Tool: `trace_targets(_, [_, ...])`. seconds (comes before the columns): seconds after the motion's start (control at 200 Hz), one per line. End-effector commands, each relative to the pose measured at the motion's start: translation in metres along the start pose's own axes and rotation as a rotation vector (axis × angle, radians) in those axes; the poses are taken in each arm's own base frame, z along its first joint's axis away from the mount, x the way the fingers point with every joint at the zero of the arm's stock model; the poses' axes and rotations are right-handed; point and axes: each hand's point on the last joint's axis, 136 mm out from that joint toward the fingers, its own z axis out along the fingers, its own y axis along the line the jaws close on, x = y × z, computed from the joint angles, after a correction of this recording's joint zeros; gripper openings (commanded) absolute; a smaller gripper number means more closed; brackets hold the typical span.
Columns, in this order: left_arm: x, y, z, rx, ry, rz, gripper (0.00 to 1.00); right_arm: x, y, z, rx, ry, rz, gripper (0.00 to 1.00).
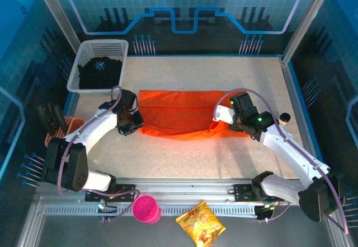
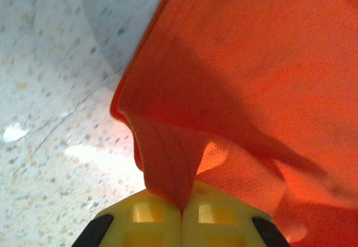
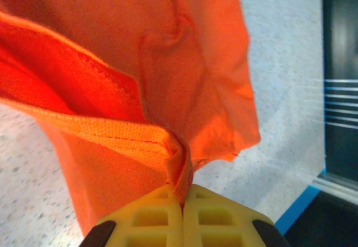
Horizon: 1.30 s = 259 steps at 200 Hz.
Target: Fold and stack the t-shirts
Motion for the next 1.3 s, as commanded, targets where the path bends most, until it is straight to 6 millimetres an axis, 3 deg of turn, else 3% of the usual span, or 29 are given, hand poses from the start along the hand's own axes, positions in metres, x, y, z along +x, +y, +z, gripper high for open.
trace_targets(0.0, [-0.016, -0.018, 0.006, 0.027, -0.001, 0.038, 0.0, 0.0, -0.026, 0.01, 0.108, 0.021, 0.121, 0.0])
trace_targets(0.1, [-0.023, -0.028, 0.02, 0.034, 0.027, 0.048, 0.0, 0.003, -0.035, 0.024, 0.142, 0.053, 0.141, 0.0])
trace_targets(0.125, [-0.024, -0.029, 0.023, 0.031, 0.036, 0.049, 0.0, 0.009, -0.028, 0.031, 0.129, 0.071, 0.14, 0.0])
trace_targets(0.305, [-0.033, -0.032, 0.038, -0.01, 0.06, 0.059, 0.0, 0.012, -0.034, 0.055, 0.132, 0.068, 0.168, 0.0])
trace_targets(0.561, [-0.045, -0.028, 0.038, -0.084, 0.042, 0.058, 0.0, 0.015, -0.04, 0.087, 0.119, 0.076, 0.209, 0.0])
trace_targets(0.906, [-0.045, -0.015, 0.049, -0.154, 0.059, 0.005, 0.01, 0.025, -0.028, 0.137, 0.085, 0.145, 0.239, 0.0])
trace_targets(0.941, [-0.045, -0.011, 0.049, -0.163, 0.061, -0.005, 0.02, 0.021, -0.038, 0.138, 0.106, 0.138, 0.248, 0.0])
trace_targets(1.181, [-0.046, 0.003, 0.051, -0.201, 0.066, -0.049, 0.03, 0.033, -0.039, 0.16, 0.118, 0.193, 0.287, 0.0])
trace_targets(1.291, [-0.05, 0.003, 0.049, -0.202, 0.058, -0.059, 0.1, 0.038, -0.039, 0.168, 0.123, 0.207, 0.318, 0.0])
